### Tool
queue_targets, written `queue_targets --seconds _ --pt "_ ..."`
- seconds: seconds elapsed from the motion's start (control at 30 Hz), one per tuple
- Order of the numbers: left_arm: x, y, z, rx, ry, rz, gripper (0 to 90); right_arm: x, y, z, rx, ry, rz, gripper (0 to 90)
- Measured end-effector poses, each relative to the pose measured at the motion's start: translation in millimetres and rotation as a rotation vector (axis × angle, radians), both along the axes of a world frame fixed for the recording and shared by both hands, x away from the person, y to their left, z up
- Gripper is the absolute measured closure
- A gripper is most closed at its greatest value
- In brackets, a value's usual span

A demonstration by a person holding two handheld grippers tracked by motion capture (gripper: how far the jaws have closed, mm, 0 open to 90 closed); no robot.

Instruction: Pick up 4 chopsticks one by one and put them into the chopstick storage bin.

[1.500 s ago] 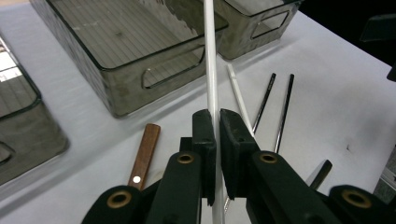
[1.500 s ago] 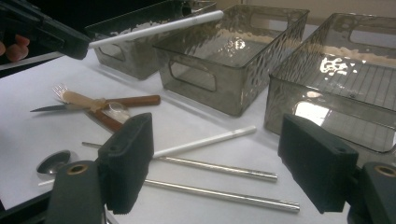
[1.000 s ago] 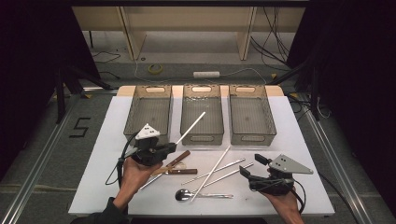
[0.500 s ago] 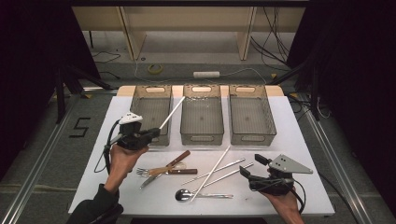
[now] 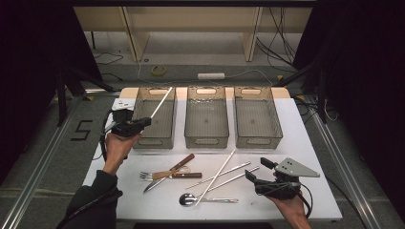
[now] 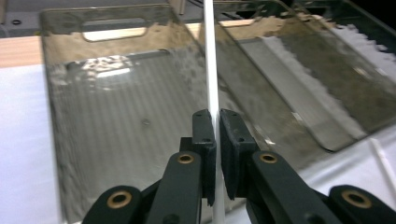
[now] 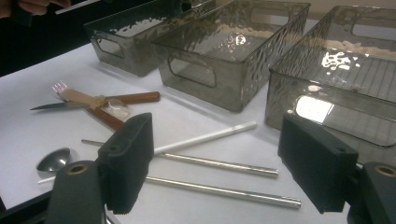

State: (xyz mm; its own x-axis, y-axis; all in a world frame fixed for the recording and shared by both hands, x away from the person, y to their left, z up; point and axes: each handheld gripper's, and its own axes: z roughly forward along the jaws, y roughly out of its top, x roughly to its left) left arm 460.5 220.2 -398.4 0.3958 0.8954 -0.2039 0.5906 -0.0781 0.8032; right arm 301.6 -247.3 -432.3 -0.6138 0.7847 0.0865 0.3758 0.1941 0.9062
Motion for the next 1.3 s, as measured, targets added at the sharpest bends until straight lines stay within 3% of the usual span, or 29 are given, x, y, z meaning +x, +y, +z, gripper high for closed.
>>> queue_targets --seconds 0.33,0.47,0.67,0.9,1.2,1.23,1.3 --pt "24.7 11.7 -6.9 0.043 0.012 0.024 84.6 0.2 0.1 -0.4 0.001 0.001 0.003 27.7" --pt "32.9 16.9 -10.0 0.030 0.018 0.031 84.6 0.3 0.1 -0.6 0.001 0.002 0.003 27.7" --pt "41.1 18.6 -16.2 0.059 0.014 0.033 84.6 0.4 0.3 -0.9 0.001 0.004 0.004 27.7" --pt "51.3 16.8 -25.1 0.079 0.050 0.036 84.6 0.1 0.1 -0.6 0.002 0.003 0.005 27.7" --pt "58.4 20.1 -36.6 0.042 0.086 0.044 83.2 -0.3 -0.7 -0.3 0.003 0.003 0.007 27.6" --pt "57.8 20.6 -37.1 0.019 0.078 0.044 81.4 -0.2 -0.5 -0.4 0.004 0.002 0.005 27.7" --pt "57.0 20.1 -36.4 -0.010 0.073 0.043 67.7 -0.2 -0.3 -0.5 0.004 0.003 0.006 27.7"
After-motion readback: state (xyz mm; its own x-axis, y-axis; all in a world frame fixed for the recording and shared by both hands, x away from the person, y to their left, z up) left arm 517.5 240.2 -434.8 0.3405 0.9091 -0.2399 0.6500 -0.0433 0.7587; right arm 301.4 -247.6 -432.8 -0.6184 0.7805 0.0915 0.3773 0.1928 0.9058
